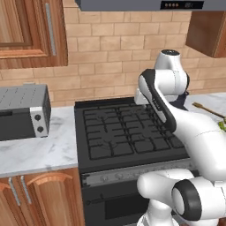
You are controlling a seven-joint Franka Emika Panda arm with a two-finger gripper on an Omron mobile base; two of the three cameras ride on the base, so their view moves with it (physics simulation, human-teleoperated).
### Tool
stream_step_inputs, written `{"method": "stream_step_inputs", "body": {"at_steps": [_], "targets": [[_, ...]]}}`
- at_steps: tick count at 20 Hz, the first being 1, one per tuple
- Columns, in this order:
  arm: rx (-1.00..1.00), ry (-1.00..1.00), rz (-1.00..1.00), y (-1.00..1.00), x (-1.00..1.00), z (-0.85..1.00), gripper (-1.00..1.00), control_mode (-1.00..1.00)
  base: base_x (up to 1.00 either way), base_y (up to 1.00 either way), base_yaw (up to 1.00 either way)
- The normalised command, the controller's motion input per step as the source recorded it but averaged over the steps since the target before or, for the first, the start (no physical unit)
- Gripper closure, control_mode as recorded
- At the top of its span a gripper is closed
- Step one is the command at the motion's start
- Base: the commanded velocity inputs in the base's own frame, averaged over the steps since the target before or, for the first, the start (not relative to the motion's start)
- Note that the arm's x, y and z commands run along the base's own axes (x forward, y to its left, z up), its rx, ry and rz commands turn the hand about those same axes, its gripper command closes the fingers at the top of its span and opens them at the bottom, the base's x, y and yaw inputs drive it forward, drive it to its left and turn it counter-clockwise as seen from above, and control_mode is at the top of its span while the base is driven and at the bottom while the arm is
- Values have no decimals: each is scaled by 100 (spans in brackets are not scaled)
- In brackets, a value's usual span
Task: Put the squash and broccoli in the pot. Retrieve the spatula and lightly stir the vegetables in the pot.
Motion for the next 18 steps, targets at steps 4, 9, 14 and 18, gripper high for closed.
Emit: {"method": "stream_step_inputs", "body": {"at_steps": [4,9,14,18], "targets": [[0,0,0,0,0,0,-100,100,0,-80,0],[0,0,0,0,0,0,-100,100,0,-73,0],[0,0,0,0,0,0,-100,100,0,-59,0],[0,0,0,0,0,0,-100,100,9,-34,0]]}}
